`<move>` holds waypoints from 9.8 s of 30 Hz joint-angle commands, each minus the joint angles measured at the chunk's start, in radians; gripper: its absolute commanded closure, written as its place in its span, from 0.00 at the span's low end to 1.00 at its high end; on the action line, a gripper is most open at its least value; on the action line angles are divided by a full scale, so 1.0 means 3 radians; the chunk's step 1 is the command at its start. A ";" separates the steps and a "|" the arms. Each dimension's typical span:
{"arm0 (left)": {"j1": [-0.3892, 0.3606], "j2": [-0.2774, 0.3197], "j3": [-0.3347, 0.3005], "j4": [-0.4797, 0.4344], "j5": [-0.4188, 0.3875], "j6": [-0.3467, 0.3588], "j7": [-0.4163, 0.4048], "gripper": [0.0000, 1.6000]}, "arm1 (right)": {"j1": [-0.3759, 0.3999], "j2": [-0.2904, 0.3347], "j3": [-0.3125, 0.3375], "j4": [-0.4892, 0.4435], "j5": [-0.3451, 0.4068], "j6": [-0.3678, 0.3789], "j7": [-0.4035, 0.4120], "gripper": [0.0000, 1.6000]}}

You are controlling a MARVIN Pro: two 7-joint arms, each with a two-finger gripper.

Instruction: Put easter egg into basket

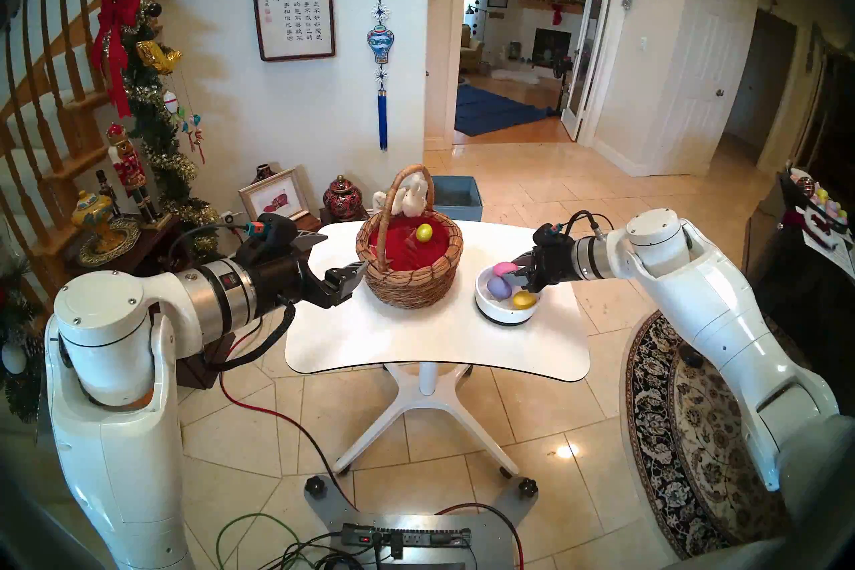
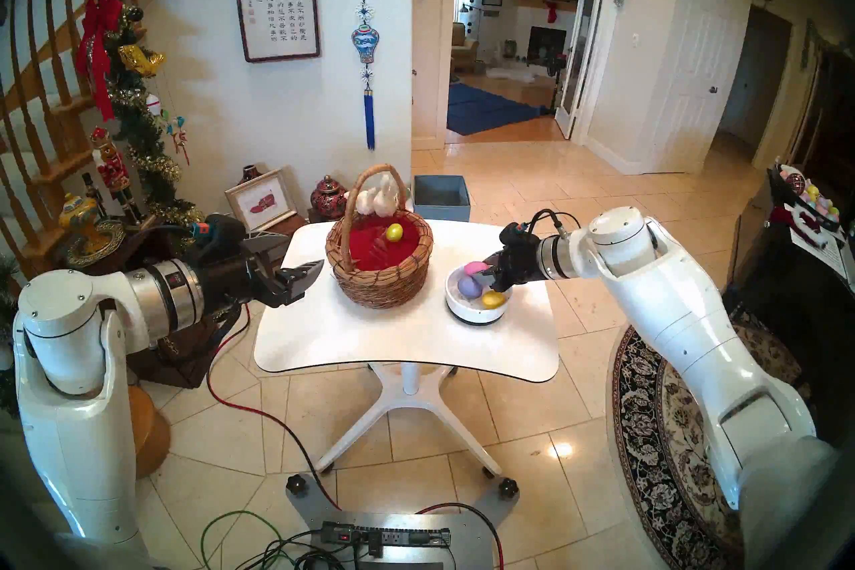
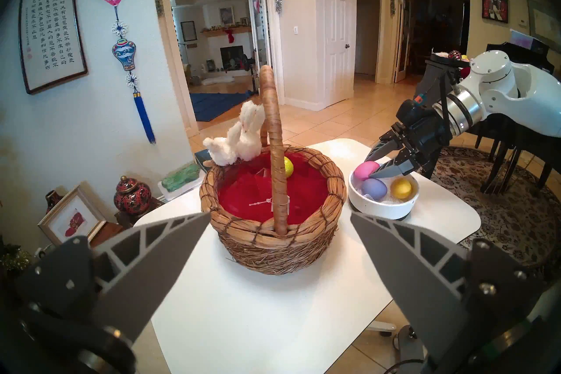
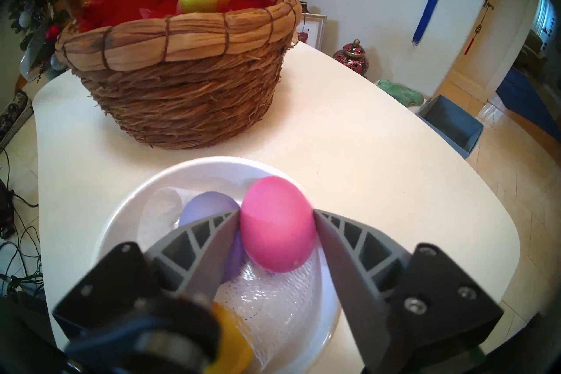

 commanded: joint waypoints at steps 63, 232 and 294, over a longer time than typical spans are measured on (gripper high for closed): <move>-0.0006 0.0002 0.0007 -0.0017 0.0000 -0.0002 -0.0002 0.00 | 0.0812 -0.0529 -0.0330 -0.0422 -0.0014 0.0047 0.0219 0.55; -0.0006 0.0003 0.0007 -0.0017 0.0000 -0.0001 -0.0001 0.00 | -0.0402 0.0082 0.0219 -0.0700 0.0055 0.0500 -0.0160 0.07; -0.0006 0.0002 0.0007 -0.0016 0.0000 -0.0002 -0.0002 0.00 | -0.0102 0.0256 0.0429 -0.1352 -0.0058 0.0676 0.0030 0.71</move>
